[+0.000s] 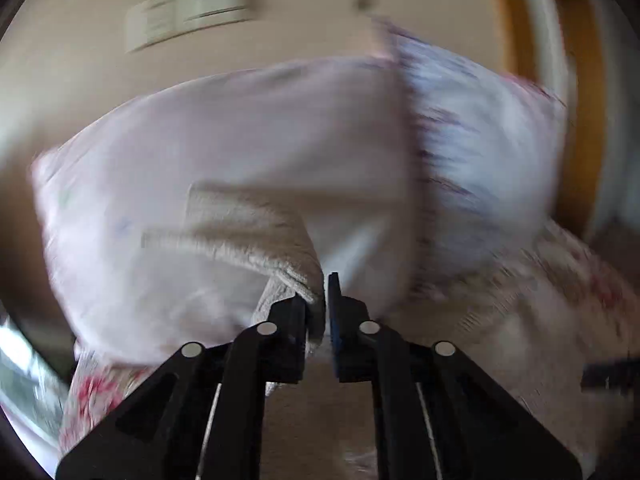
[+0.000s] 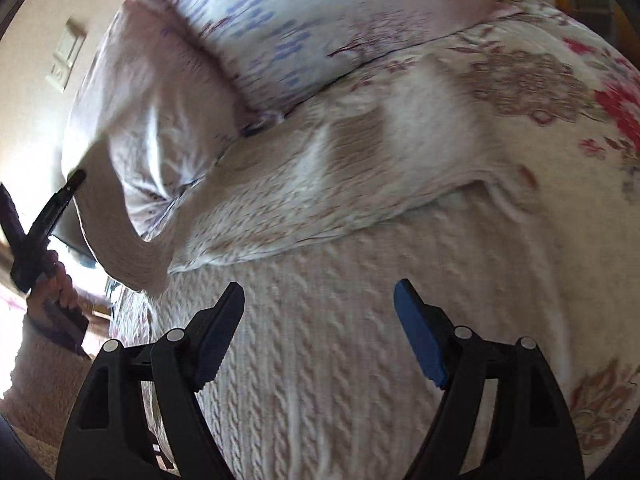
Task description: Fold small clothes
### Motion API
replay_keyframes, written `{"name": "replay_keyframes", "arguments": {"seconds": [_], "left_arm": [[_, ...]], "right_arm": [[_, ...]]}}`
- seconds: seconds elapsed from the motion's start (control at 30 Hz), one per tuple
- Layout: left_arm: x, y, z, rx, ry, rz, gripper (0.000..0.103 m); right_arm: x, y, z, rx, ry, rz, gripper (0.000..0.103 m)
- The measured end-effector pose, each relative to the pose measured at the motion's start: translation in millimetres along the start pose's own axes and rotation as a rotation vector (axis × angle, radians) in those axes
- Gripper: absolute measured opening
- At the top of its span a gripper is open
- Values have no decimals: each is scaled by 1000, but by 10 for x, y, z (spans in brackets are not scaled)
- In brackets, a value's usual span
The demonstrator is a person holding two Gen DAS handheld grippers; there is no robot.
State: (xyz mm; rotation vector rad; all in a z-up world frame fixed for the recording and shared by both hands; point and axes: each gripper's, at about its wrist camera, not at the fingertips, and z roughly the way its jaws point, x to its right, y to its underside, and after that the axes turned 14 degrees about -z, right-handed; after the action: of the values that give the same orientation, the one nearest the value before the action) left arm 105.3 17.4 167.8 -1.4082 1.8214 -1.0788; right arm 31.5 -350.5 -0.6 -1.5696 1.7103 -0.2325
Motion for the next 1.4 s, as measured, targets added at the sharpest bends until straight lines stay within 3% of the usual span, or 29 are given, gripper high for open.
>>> {"name": "replay_keyframes", "arguments": {"seconds": [0.1,0.17,0.27,0.43,0.57,0.63,0.77,0.83,0.9,0.97,1.03,1.07,1.17,1.4], "left_arm": [[938,517,205,-137,89,295,17],[945,795,295,-204,74,316,21],[398,983,306,-310,12,124,36],[-634,1351,-87,-397,-125,-191,43],[-938,1631,-331,-446,-156,-368,45],[-999,1785,-488,-463,-148,-431,45],[-873,1961,-570,-477,-139,-455,46],[-814,2038,-646,-481,-143,-455,48],[-788,2098,-736,-478,-150,-470,49],[-782,2136,-787,-475,-147,-489,50],[-777,2167,-833,-473,-141,-501,51],[-772,2171,-839,-472,-139,-500,51],[-744,2168,-827,-475,-136,-497,55],[-694,2150,-776,-482,-124,-470,60]], "right_arm": [[190,41,-117,13,32,44,79],[308,80,-253,38,48,73,79],[445,147,-379,53,65,99,78],[599,201,-459,42,97,127,74],[405,-173,-394,80,31,21,74],[414,-459,-215,110,-50,80,70],[637,-830,327,86,-128,280,58],[711,-923,595,43,-77,331,55],[812,-926,798,9,-46,423,43],[817,-948,813,43,-34,458,42],[767,-1012,832,48,-16,412,27],[751,-1034,822,60,-16,388,9],[752,-1048,724,104,-49,366,9],[661,-922,227,209,-13,293,7]]}}
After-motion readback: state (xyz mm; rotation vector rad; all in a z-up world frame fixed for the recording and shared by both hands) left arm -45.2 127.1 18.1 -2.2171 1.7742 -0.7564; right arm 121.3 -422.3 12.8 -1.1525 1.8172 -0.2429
